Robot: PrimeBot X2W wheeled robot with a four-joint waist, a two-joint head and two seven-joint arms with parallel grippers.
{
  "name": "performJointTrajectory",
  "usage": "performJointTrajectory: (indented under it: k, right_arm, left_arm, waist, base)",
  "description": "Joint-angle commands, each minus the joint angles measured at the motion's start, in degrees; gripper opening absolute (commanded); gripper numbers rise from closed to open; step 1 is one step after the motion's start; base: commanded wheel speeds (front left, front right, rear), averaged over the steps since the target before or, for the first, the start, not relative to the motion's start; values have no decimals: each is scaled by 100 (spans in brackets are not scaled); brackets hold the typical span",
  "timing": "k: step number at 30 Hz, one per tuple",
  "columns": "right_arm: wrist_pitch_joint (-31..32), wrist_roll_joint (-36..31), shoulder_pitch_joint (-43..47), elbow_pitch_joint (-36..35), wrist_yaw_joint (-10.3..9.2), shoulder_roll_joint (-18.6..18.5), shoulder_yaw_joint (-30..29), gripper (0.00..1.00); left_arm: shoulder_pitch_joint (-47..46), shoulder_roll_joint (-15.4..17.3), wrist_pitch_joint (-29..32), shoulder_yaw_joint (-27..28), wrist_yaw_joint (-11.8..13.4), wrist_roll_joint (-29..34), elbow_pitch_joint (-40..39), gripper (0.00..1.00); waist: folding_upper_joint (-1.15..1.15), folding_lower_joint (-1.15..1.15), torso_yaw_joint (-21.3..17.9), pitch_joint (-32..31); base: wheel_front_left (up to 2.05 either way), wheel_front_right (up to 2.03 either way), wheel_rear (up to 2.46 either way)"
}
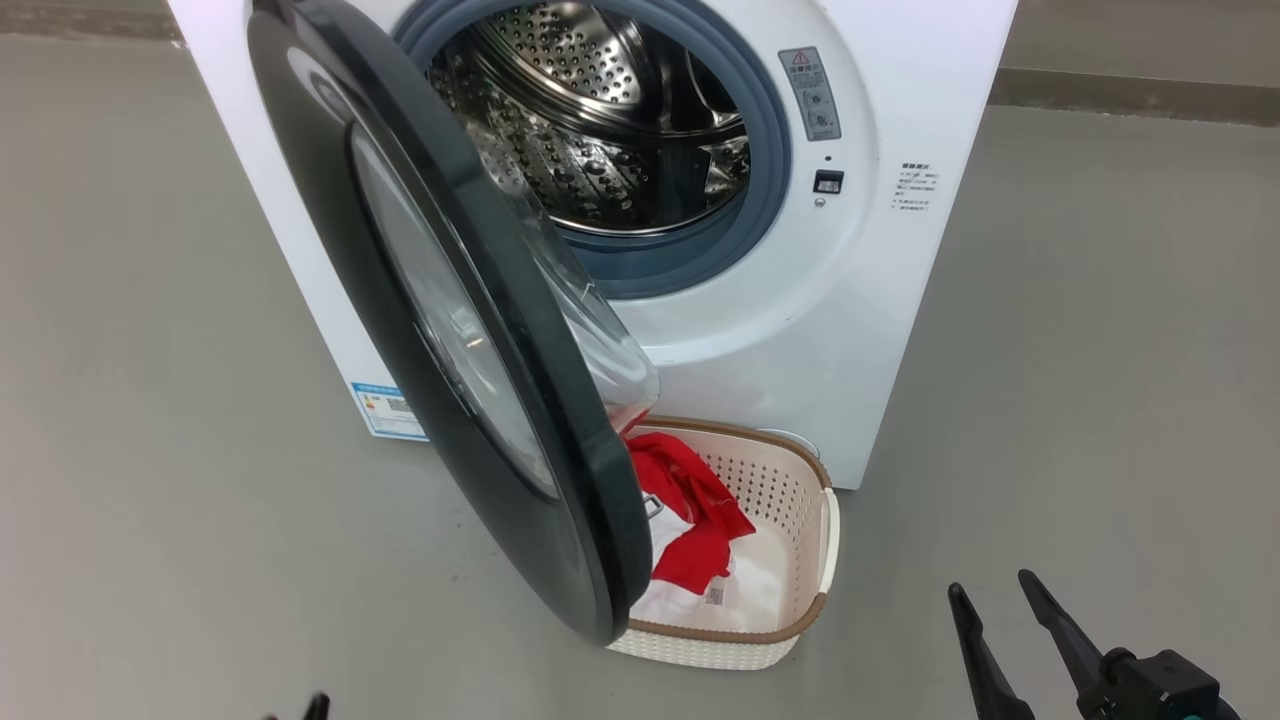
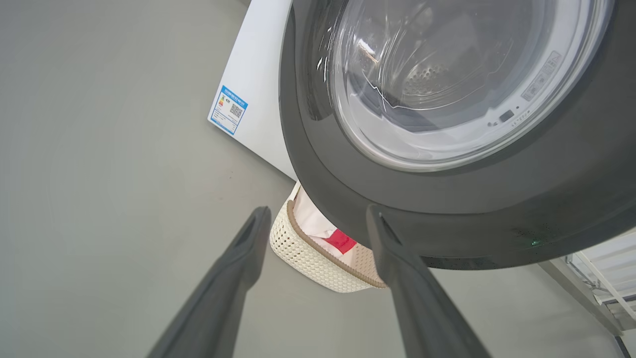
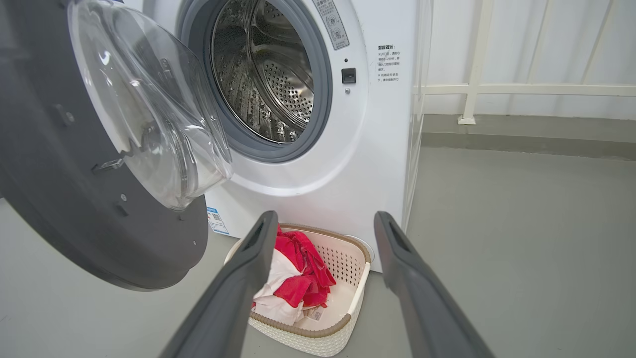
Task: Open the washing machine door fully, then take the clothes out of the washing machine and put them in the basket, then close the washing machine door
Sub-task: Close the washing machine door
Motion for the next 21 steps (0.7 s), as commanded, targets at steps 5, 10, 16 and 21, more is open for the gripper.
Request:
performJointTrajectory:
  k: [5, 10, 16, 21]
  right_arm:
    - [-37, 57, -135, -134, 37, -113, 107, 100]
    - [-37, 64, -134, -137, 37, -122, 107, 100]
    - [-37, 64, -136, -146, 37, -121, 110, 100]
    - [-37, 64, -142, -143, 37, -119, 100, 100]
  left_arm:
    - [-41, -450, -70, 1120, -38, 1784, -366, 100]
    - [99, -826, -70, 1624, -38, 2915, -715, 100]
    - [271, -1250, -70, 2112, -38, 4227, -1263, 100]
    - [358, -1474, -71, 2176, -38, 4498, -1296, 100]
  waist:
    - [0, 0, -9, -14]
    - [0, 0, -9, -22]
    - [0, 0, -11, -24]
    - [0, 0, -4, -20]
  base:
    - [0, 0, 0]
    - [0, 0, 0]
    - [0, 0, 0]
    - [0, 0, 0]
